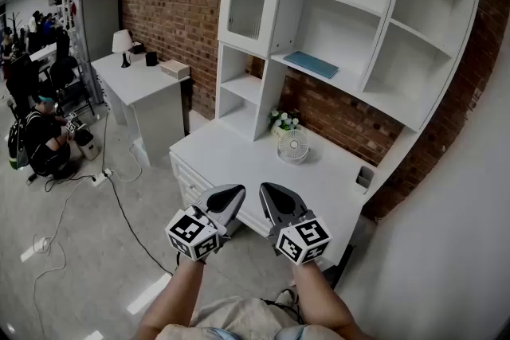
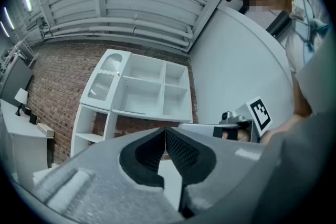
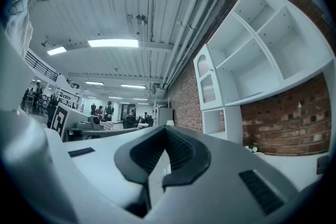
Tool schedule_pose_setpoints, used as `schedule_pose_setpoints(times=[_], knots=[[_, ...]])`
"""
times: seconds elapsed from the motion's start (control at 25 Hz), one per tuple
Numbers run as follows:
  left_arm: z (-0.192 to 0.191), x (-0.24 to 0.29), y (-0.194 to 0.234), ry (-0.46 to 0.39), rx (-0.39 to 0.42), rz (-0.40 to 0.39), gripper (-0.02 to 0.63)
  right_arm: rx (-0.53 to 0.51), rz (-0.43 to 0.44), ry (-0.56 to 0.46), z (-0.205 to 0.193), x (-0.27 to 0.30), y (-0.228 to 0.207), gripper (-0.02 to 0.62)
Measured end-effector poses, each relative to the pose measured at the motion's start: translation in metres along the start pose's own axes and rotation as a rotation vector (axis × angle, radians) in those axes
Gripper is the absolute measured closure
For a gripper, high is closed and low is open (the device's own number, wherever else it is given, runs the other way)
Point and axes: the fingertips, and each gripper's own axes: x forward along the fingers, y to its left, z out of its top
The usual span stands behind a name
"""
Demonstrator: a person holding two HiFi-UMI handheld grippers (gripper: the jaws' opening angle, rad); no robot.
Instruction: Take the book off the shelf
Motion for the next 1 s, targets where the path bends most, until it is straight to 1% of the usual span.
schedule_pose_setpoints(times=[0.64,0.8,1.0], knots=[[-0.005,-0.002,-0.001,0.013,-0.026,0.001,0.595,0.019,-0.003,0.008,-0.004,-0.001,0.000,0.581],[-0.009,-0.009,0.002,0.012,-0.042,0.007,0.595,0.039,0.017,0.010,-0.009,0.000,0.007,0.580],[-0.010,-0.014,0.010,0.010,-0.052,0.014,0.595,0.033,0.029,0.023,-0.014,0.007,0.013,0.577]])
